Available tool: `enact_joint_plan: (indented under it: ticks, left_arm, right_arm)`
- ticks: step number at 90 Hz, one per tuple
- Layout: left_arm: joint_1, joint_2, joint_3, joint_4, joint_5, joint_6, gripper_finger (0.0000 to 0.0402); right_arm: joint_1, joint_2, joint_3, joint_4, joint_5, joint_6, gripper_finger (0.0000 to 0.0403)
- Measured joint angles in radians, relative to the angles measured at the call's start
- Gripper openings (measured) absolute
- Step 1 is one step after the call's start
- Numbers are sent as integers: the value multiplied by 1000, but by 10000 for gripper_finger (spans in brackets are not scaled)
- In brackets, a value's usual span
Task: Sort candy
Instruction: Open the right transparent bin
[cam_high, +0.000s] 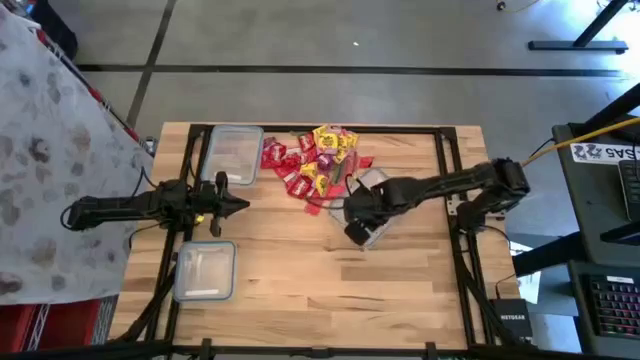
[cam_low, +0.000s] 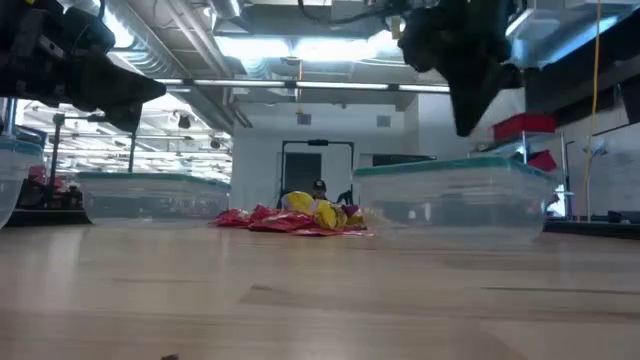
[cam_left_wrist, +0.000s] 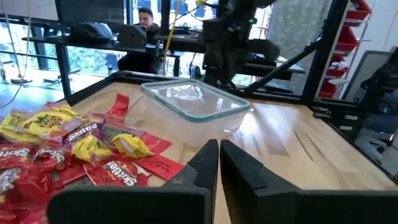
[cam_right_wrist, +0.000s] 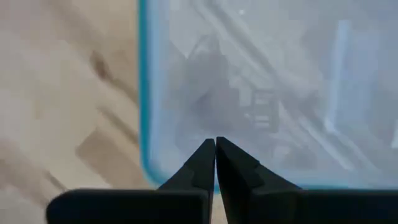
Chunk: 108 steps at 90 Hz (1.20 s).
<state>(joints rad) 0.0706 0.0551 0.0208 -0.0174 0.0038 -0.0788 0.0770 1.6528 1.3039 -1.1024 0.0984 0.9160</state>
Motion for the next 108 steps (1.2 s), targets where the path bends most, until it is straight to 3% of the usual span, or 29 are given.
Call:
enact_joint_plan:
  ticks: [9, 20, 46, 54, 75, 82, 94, 108]
  left_arm:
    - [0, 0, 0, 0, 0, 0, 0]
    - [0, 0, 0, 0, 0, 0, 0]
    - [0, 0, 0, -2, 0, 0, 0]
    - [0, 0, 0, -1, 0, 0, 0]
    - [0, 0, -1, 5, 1, -9, 0]
    - [0, 0, -3, 37, 0, -105, 0]
    - [0, 0, -2, 182, -40, -431, 0]
    - [1, 0, -2, 304, -110, -755, 0]
  right_arm:
    - [-58, 11, -60, 56, 10, 2, 0]
    - [-78, 34, -105, 174, -78, -8, 0]
    - [41, 54, -104, 655, -354, 27, 0]
    - [69, 53, -73, 627, -339, 42, 0]
    - [117, -41, 32, 381, -161, 98, 0]
    - [138, -76, 35, 327, -123, 100, 0]
    - [148, -95, 33, 216, -90, 102, 1]
    - [122, -71, -33, 389, -148, 36, 1]
